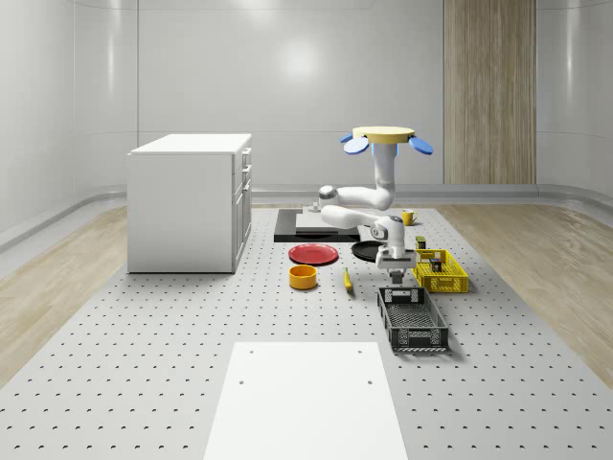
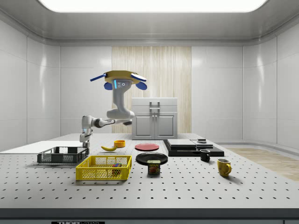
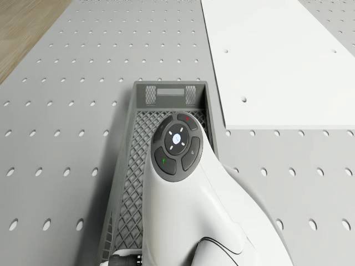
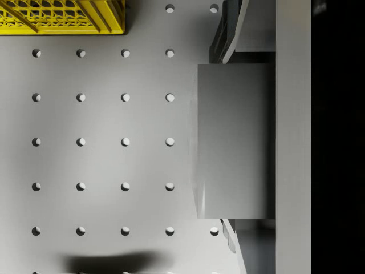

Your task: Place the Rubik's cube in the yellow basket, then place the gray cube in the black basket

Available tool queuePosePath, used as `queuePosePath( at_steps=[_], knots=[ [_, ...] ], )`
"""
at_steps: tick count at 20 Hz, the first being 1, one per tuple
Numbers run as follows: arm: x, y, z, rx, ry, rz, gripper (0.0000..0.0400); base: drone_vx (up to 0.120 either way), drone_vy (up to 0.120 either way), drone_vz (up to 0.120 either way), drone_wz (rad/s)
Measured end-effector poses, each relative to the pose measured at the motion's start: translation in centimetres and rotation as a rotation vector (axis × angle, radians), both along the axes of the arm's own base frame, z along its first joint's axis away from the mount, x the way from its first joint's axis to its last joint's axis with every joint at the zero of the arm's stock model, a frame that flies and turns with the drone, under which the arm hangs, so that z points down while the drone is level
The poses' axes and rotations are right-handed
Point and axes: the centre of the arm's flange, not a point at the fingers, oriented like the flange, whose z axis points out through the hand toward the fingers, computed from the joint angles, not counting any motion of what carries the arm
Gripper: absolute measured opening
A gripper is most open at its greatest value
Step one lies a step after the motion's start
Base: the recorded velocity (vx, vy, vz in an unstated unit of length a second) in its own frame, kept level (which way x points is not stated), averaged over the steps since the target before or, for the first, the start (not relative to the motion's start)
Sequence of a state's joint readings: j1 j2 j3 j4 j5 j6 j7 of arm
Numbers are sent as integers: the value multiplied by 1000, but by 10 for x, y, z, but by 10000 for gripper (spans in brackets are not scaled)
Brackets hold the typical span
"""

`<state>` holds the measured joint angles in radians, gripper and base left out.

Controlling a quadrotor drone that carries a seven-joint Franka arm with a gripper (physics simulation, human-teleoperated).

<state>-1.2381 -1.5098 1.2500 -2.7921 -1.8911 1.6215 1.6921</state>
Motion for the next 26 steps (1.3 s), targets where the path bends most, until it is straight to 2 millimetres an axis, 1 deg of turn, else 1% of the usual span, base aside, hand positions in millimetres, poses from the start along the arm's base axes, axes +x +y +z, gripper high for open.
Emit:
queuePosePath(
  at_steps=[20,23,26],
  knots=[
    [0,0,0,0,0,0,250,120,0,0,0],
    [0,0,3,0,0,0,250,13,0,0,0],
    [0,0,13,0,0,0,250,0,0,0,0]
  ],
)
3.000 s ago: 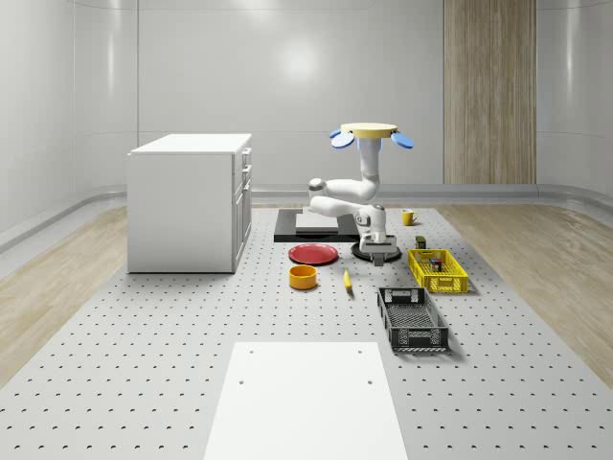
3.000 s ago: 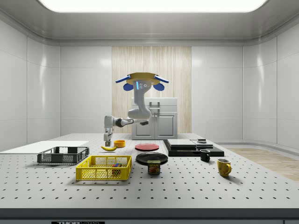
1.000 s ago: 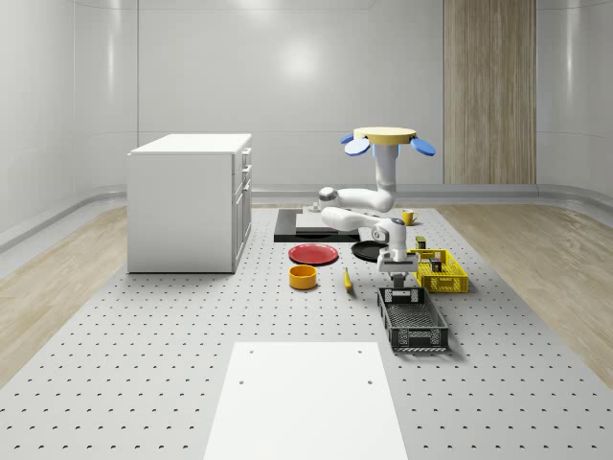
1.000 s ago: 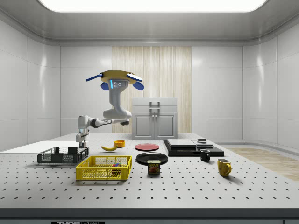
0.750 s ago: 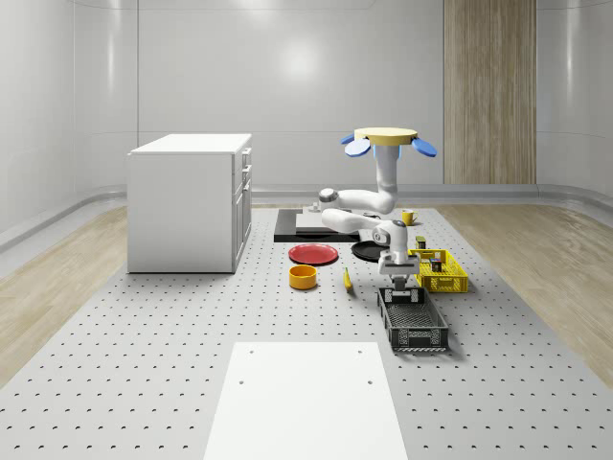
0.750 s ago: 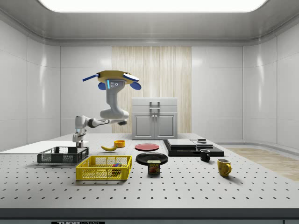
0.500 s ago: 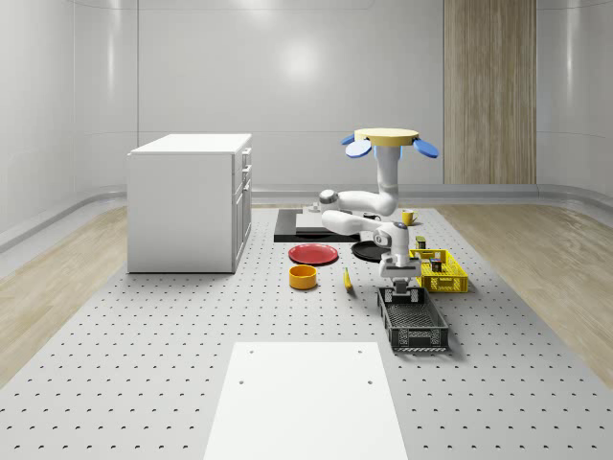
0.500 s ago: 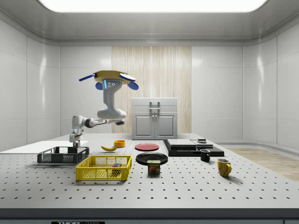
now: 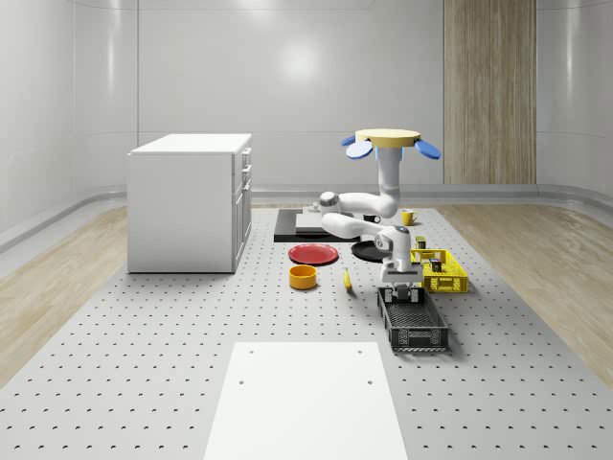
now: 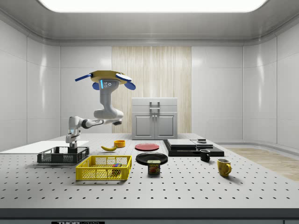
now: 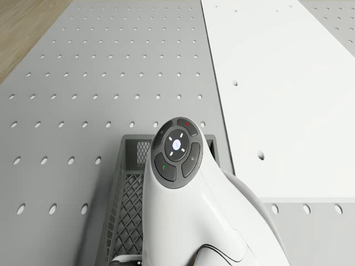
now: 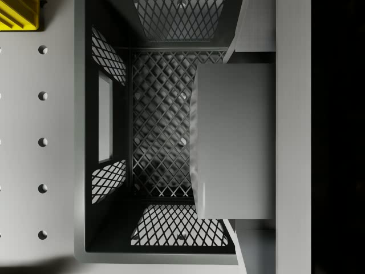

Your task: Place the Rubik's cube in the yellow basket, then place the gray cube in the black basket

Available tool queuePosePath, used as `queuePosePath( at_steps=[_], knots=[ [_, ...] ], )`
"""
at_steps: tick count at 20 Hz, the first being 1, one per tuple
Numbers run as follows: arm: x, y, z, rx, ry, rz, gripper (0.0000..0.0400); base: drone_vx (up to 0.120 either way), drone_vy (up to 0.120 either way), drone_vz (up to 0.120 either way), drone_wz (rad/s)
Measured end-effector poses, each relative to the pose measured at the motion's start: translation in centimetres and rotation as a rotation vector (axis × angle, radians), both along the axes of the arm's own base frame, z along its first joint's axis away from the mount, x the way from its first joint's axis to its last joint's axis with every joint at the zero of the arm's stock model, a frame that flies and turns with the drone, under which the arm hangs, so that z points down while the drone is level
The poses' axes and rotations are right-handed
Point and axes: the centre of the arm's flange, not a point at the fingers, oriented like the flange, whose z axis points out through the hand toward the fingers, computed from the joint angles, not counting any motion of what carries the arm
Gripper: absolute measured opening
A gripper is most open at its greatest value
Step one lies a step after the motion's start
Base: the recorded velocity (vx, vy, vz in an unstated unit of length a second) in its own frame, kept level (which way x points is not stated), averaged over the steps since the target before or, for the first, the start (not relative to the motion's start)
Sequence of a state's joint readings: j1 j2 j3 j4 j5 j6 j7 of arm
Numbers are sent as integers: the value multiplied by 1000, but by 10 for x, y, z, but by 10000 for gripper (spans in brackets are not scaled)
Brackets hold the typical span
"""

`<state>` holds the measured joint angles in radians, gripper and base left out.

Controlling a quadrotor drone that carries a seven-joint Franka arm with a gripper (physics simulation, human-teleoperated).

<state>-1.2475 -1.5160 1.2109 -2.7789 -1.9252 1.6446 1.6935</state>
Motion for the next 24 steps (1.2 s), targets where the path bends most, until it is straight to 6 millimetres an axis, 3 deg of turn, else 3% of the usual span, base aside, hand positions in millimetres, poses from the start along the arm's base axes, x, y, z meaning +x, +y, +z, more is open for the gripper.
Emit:
queuePosePath(
  at_steps=[20,24],
  knots=[
    [0,0,67,0,0,0,250,0,0,0,0],
    [0,0,71,0,0,0,335,0,0,0,0]
  ],
)
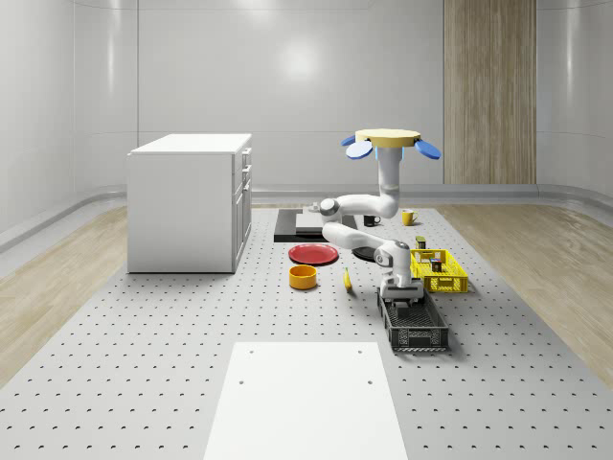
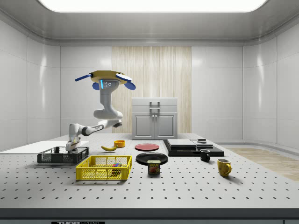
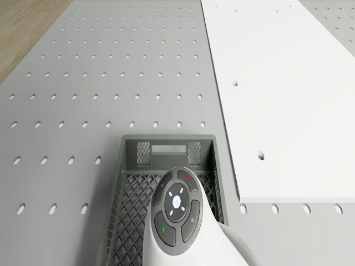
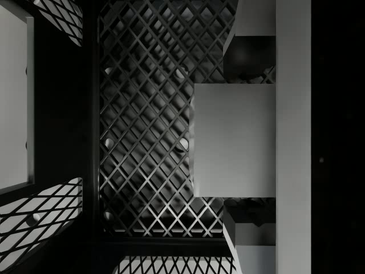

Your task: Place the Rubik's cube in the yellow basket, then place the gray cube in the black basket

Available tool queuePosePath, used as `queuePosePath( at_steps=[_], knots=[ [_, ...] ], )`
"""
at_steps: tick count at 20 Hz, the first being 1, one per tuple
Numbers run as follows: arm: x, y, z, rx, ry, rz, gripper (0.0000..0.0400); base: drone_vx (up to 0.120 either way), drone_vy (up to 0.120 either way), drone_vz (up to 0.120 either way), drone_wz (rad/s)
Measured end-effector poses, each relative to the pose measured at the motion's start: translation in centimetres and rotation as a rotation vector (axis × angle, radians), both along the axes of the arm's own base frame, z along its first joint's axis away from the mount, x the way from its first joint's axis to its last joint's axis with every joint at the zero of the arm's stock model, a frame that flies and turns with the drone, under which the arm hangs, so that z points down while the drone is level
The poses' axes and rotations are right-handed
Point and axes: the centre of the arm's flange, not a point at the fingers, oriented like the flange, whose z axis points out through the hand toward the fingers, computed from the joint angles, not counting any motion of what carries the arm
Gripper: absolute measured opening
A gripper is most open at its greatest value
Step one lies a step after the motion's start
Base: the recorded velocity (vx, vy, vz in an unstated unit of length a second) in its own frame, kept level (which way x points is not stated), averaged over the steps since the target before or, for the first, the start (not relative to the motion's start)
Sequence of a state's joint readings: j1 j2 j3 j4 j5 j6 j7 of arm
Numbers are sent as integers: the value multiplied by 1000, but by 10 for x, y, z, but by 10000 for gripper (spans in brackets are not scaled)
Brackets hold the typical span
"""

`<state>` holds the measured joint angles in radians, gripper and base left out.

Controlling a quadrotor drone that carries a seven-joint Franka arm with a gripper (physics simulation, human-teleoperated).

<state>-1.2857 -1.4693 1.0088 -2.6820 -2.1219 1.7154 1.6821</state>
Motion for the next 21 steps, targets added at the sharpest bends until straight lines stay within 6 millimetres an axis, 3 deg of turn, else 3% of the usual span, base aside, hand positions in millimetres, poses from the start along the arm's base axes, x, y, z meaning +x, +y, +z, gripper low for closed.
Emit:
queuePosePath(
  at_steps=[7,14,21],
  knots=[
    [0,0,-16,0,0,0,389,0,0,0,0],
    [0,0,-43,0,0,0,398,0,0,0,0],
    [0,0,-52,0,0,0,400,0,0,0,0]
  ],
)
